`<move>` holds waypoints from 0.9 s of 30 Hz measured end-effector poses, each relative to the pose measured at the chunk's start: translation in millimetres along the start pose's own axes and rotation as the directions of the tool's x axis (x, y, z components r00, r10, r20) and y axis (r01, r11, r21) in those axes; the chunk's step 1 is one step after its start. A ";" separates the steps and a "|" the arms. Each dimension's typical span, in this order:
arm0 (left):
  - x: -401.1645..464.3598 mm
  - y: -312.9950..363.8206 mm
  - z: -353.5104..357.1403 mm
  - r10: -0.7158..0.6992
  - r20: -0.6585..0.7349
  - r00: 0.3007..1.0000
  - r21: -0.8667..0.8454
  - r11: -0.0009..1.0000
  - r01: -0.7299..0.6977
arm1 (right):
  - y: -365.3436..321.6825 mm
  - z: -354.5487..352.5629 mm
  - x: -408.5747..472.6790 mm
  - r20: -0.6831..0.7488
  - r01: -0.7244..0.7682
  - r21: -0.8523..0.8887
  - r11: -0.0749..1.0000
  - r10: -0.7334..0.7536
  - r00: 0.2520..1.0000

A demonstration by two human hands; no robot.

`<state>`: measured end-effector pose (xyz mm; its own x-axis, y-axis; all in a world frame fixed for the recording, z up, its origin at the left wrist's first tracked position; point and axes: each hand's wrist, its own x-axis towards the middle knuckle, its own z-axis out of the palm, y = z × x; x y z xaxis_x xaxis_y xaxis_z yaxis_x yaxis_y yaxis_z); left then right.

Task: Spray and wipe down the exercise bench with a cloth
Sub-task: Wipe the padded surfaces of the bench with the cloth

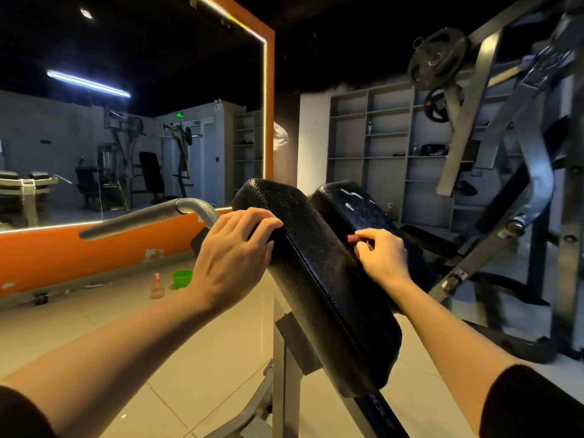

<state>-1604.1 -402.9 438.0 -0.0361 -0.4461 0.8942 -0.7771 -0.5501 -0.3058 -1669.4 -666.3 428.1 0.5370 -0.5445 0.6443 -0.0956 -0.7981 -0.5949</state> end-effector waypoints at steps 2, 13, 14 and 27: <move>0.5 2.2 -1.0 0.007 -0.002 1.000 -0.001 1.000 -0.007 | -3.9 0.1 -10.9 0.016 0.115 0.218 0.969 -0.121 0.993; -8.3 35.3 -0.1 0.211 -0.008 0.977 -0.088 0.973 -0.211 | 23.1 -23.0 -52.2 -0.009 0.062 0.129 0.990 -0.061 0.998; -7.8 42.2 -0.5 0.226 -0.003 0.974 -0.101 0.969 -0.225 | 15.3 -22.8 -57.2 0.073 0.130 0.180 0.975 -0.145 0.987; -27.5 70.8 -14.3 0.299 0.100 0.949 -0.135 0.949 -0.284 | 10.1 -22.5 -78.3 0.268 0.035 0.178 0.983 -0.083 0.960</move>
<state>-1667.1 -419.4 396.4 -0.2033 -0.6585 0.7246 -0.8120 -0.3001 -0.5006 -1731.3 -637.5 382.5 0.7479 -0.3877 0.5388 0.0737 -0.7582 -0.6478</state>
